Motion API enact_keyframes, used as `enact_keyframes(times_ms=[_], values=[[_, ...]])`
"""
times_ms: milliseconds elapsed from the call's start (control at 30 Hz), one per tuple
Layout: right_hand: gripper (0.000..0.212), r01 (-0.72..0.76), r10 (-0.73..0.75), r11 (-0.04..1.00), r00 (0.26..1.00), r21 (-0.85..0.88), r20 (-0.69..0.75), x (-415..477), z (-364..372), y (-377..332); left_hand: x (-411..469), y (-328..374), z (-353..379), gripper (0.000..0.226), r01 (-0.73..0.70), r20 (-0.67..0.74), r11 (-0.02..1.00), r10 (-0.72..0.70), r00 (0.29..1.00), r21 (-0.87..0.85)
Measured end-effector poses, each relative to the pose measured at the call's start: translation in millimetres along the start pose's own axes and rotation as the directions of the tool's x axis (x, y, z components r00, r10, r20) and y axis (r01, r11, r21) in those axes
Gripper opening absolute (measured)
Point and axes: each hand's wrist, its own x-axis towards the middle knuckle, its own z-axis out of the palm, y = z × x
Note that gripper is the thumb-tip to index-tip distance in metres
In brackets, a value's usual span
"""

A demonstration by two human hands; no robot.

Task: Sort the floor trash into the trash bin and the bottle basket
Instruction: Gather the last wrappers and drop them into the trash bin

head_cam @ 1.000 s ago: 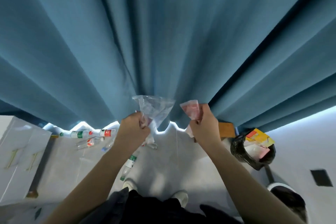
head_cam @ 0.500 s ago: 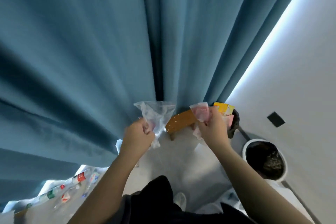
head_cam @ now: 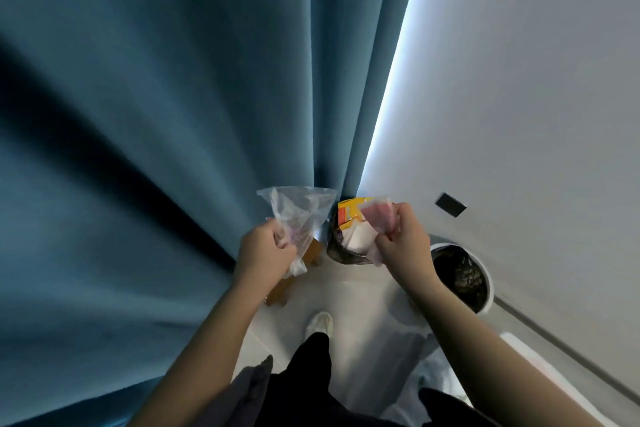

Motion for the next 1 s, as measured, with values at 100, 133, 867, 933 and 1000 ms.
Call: enact_keyframes(times_ms=[100,133,867,933,1000], values=[[0.032,-0.008,0.006,0.999,0.999,-0.032,-0.053,38,-3,3,47,21,15,0.022,-0.081,0.083,0.996,0.079,0.993,0.028],[0.031,-0.016,0.014,0.999,0.998,-0.043,-0.062,48,-5,5,61,28,21,0.022,-0.101,0.115,0.994,0.096,0.989,0.034],[0.020,-0.309,0.388,0.897,0.892,-0.316,0.230,258,60,238,258,-12,293,0.010,0.354,0.409,0.914,-0.406,0.817,0.200],[0.021,-0.322,0.404,0.888,0.888,-0.327,0.222,277,87,280,277,-39,333,0.009,0.432,0.422,0.887,-0.459,0.782,0.164],[0.022,-0.329,0.417,0.880,0.881,-0.342,0.224,295,116,321,295,-65,374,0.009,0.465,0.438,0.867,-0.493,0.752,0.178]])
